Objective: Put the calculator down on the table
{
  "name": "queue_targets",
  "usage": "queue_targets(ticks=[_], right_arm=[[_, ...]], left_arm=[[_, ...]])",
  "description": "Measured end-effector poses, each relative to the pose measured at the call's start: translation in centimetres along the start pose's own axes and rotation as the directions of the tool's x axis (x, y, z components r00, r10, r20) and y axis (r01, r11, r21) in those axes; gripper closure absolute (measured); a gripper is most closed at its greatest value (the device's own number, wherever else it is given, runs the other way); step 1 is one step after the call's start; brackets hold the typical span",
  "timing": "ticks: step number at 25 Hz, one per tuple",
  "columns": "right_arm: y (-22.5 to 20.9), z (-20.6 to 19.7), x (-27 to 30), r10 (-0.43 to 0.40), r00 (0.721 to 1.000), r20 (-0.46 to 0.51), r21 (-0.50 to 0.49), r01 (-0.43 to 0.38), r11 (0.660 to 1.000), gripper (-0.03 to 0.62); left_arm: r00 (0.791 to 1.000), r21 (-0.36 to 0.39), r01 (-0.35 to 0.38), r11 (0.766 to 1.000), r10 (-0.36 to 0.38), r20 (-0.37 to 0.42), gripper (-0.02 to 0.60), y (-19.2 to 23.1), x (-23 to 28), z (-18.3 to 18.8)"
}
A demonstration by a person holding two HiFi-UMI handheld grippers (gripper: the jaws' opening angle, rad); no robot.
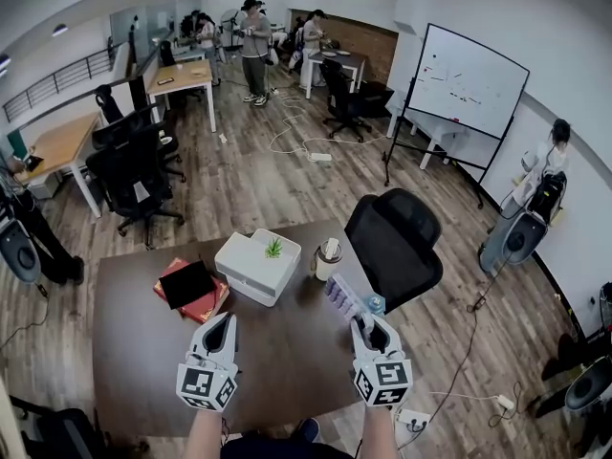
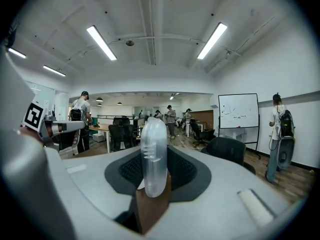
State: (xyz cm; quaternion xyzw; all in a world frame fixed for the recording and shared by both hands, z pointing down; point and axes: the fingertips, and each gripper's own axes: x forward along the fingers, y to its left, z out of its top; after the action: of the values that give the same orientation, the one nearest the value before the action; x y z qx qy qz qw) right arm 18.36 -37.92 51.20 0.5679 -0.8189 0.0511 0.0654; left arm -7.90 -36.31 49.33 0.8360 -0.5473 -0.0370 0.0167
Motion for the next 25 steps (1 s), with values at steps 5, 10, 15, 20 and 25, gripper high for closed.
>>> queue_targets(ticks=[5, 10, 15, 20, 25], right_arm=[[0.7, -0.2, 0.1, 0.014, 1.0, -0.003, 0.047, -0.014, 0.999, 0.476], [1.3, -0.8, 0.0, 0.027, 1.0, 0.012, 0.191, -0.028, 0.981, 0.476], [1.6, -1.9, 0.0, 0.08, 0.989, 0.125, 0.704, -0.145, 0.696, 0.477], [1.9, -4.4, 0.2, 0.028, 0.976, 0.217, 0.955, -0.218, 0.203, 0.477], [2.5, -6.4, 0.5, -0.004, 0.976, 0.217, 0.976, -0.217, -0.026, 0.477]], left_arm=[[1.0, -0.006, -0.008, 1.0, 0.008, -0.004, 0.586, 0.7, -0.6, -0.1], [1.0, -0.004, -0.009, 1.0, 0.009, 0.003, 0.586, 0.9, -1.0, 0.1], [1.0, -0.001, 0.002, 1.0, -0.002, 0.003, 0.586, 0.6, -0.7, 0.1], [1.0, -0.016, 0.011, 1.0, -0.01, 0.028, 0.586, 0.8, -0.9, 0.5], [1.0, -0.011, 0.012, 1.0, -0.012, 0.022, 0.586, 1.0, -0.8, 0.6]])
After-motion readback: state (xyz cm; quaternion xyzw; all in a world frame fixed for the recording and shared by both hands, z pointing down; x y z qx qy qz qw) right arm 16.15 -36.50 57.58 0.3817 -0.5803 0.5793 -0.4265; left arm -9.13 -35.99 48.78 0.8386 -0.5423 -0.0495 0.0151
